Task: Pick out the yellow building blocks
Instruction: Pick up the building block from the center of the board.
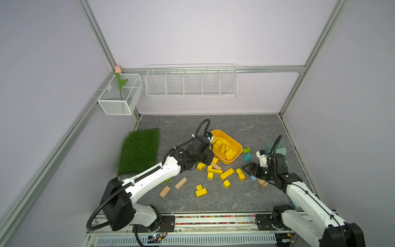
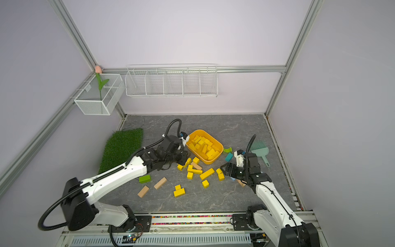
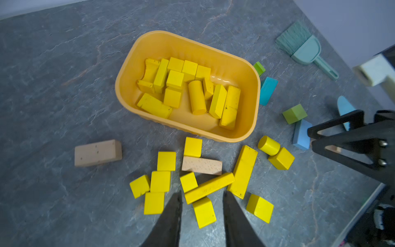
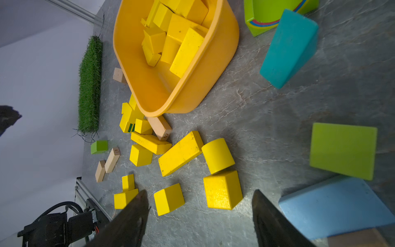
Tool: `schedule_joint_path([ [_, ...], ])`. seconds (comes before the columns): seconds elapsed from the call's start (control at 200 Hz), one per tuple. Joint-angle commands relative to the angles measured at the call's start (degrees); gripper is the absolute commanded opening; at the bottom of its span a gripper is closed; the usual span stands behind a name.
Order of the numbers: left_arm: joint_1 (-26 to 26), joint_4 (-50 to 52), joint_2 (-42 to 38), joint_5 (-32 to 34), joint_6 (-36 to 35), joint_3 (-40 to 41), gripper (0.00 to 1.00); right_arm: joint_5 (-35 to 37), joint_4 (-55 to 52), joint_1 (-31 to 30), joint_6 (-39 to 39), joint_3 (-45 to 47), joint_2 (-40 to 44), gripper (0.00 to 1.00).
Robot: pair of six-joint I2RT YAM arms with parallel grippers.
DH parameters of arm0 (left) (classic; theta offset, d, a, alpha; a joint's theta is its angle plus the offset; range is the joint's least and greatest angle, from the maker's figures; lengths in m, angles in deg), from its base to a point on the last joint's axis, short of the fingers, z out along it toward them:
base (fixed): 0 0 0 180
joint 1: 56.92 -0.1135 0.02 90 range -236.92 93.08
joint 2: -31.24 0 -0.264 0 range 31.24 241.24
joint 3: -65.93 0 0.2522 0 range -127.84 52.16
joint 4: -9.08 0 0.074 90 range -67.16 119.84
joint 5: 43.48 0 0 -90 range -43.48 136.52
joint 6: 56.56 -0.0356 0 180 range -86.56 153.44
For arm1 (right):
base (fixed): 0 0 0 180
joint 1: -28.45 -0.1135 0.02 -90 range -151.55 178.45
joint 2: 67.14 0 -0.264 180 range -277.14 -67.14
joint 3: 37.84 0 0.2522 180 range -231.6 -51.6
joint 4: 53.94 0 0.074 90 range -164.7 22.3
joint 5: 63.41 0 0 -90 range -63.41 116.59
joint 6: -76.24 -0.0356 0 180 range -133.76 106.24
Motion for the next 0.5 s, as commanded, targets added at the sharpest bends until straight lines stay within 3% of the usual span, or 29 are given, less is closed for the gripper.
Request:
schedule_joint_path([
  [0.0,0.21,-14.55,-10.24,4.6,-1.61,11.34,0.44,1.88,-2.78,-0.49,-1.11,-1.1,2.38,0.77],
  [0.1,0.19,-21.89,-19.29,4.44,-3.27,21.25,0.55,5.0,-4.51,-1.6,-1.56,-1.26,5.89,0.76],
  [0.19,0.19,-24.91,-26.22,6.15,-1.8,27.12,0.65,9.79,-7.21,-6.11,-1.38,-2.69,8.31,0.76],
  [0.31,0.17,-29.54,-32.95,4.87,-1.47,32.56,0.65,15.18,-9.66,-10.45,-1.3,-4.73,8.6,0.76],
  [0.5,0.21,-25.07,-32.54,7.89,-2.47,30.56,0.68,20.27,-12.32,-16.05,-0.95,-7.69,4.07,0.78],
])
